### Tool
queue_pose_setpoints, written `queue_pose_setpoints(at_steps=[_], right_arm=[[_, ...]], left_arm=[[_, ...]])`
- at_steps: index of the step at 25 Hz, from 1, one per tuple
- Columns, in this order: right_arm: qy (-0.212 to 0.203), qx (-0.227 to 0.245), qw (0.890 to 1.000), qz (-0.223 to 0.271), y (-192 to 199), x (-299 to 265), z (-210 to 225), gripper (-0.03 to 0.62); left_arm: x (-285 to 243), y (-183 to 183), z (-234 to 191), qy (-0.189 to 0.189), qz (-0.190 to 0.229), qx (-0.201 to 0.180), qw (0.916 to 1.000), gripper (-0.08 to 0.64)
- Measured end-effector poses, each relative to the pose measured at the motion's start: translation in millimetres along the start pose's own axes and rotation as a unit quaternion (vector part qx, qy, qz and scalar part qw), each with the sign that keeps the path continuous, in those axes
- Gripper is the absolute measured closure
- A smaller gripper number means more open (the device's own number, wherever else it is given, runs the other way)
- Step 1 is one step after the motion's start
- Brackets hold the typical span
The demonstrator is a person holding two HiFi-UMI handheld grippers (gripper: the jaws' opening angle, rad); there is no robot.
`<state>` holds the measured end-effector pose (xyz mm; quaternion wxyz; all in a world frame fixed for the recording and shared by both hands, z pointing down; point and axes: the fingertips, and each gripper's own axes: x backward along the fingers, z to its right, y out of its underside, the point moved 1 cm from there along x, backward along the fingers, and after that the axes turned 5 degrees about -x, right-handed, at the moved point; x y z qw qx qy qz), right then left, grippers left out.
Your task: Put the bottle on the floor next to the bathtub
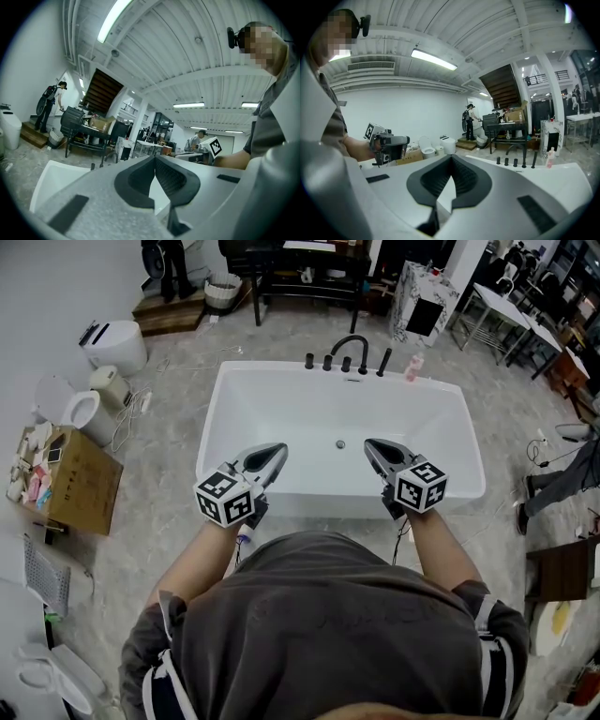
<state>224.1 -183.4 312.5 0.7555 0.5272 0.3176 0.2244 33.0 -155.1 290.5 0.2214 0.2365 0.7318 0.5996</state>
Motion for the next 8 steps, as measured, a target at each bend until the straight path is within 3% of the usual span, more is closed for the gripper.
queue_pose_setpoints(at_steps=[8], right_arm=[[-0.003, 0.009, 1.000, -0.004, -3.8, 0.8, 0.3, 0.601]], left_arm=[[-5.0, -5.3, 2.3, 0.002, -0.001, -0.003, 1.0000, 0.555]])
